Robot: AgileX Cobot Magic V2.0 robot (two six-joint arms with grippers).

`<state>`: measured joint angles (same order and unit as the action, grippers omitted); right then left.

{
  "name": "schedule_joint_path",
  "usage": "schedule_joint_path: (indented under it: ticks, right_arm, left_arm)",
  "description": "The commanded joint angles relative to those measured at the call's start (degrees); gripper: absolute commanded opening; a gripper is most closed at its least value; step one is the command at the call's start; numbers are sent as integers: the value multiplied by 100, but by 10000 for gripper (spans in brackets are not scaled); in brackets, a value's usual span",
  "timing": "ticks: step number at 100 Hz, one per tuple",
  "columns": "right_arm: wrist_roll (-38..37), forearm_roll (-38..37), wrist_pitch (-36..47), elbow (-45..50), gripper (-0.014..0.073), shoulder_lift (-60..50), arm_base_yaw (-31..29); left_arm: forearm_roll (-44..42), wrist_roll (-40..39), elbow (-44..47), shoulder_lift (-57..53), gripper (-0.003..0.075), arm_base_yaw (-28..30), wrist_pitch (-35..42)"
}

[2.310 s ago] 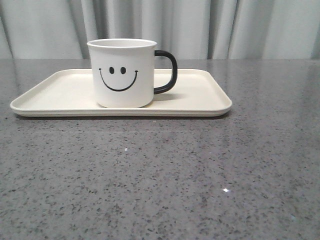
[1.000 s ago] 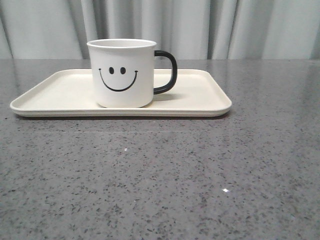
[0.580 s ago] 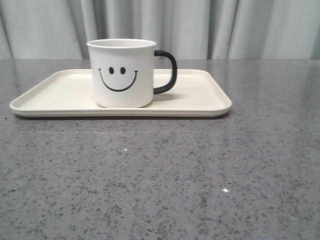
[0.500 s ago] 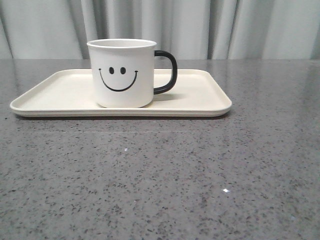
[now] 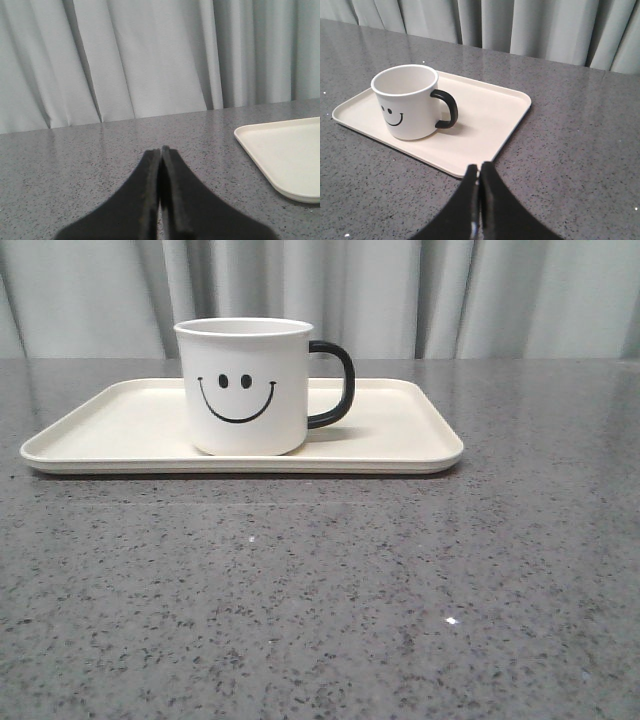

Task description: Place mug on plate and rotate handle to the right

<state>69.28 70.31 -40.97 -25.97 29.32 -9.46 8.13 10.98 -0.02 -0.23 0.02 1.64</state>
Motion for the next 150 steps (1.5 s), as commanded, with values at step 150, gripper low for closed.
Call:
schedule_joint_path:
  ticks: [150]
  right_arm:
    - [109, 710, 3717, 1448, -62, -2493, 1255]
  left_arm:
    - [1, -62, 56, -168, -20, -36, 463]
